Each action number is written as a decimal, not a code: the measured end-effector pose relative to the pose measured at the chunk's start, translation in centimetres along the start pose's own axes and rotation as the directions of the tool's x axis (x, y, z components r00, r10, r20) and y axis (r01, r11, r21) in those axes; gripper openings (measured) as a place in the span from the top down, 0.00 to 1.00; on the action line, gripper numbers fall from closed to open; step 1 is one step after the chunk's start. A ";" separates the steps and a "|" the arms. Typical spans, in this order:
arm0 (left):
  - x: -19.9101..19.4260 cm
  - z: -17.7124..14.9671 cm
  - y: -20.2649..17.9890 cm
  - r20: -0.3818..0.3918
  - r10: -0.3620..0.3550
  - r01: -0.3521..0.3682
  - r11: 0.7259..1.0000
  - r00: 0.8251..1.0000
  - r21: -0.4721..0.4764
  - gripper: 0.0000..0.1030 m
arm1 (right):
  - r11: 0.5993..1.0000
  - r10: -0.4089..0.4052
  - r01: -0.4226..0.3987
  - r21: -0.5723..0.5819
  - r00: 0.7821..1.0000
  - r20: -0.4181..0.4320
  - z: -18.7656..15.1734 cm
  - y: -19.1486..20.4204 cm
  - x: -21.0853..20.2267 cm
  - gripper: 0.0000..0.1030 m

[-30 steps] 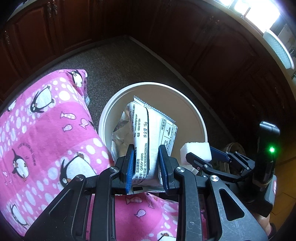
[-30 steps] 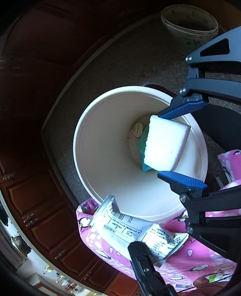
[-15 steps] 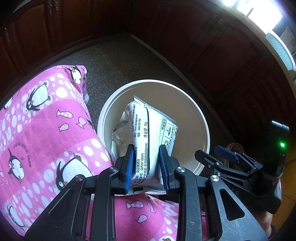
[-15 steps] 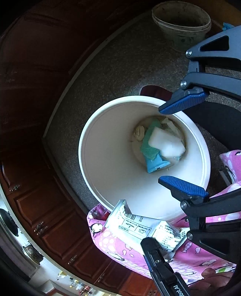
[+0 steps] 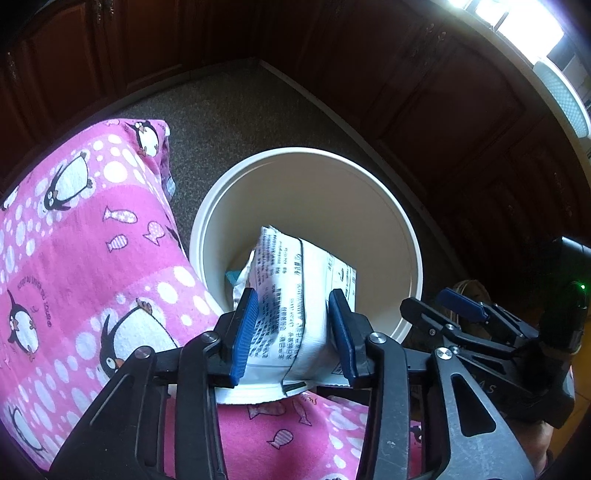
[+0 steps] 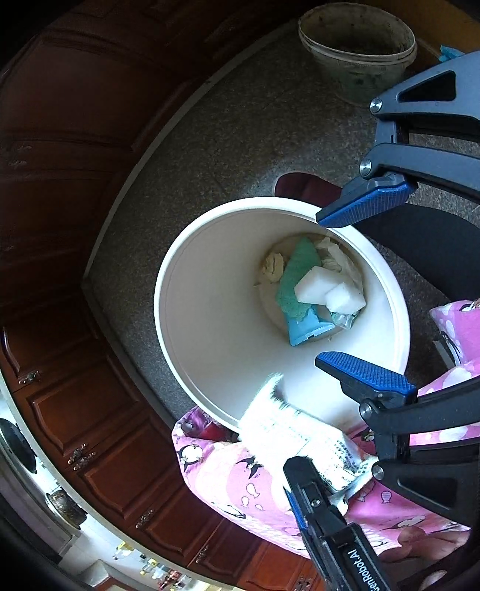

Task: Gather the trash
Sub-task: 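Open both tools to drop the sponge and foil packet into the bin, then move both open tools back over the table toward the boxes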

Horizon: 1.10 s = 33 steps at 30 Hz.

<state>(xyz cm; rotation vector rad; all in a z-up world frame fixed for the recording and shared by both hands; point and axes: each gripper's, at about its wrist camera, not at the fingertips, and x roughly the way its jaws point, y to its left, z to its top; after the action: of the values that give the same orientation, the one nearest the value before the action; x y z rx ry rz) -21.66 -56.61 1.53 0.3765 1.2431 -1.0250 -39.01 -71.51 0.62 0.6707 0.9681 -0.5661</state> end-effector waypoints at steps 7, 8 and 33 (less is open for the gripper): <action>-0.4 -0.4 0.4 -0.001 -0.005 0.005 1.000 1.000 -0.020 0.55 | 1.000 0.001 -0.001 -0.010 1.000 0.004 0.0 0.3 -0.5 0.35; -0.5 -0.4 0.5 -0.001 -0.003 0.003 1.000 1.000 -0.021 0.55 | 1.000 0.002 -0.002 -0.011 1.000 0.005 0.0 0.4 -0.5 0.35; -9.4 -2.5 3.7 0.135 0.138 -0.131 0.990 0.981 -0.058 0.55 | 0.993 0.032 -0.023 -0.119 0.997 0.071 -1.1 7.3 -4.6 0.32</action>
<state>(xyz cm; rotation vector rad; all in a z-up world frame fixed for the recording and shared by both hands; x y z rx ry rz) -19.92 -48.77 8.14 0.3410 1.1004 -0.8886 -36.56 -65.20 6.13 0.5535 0.9150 -0.5019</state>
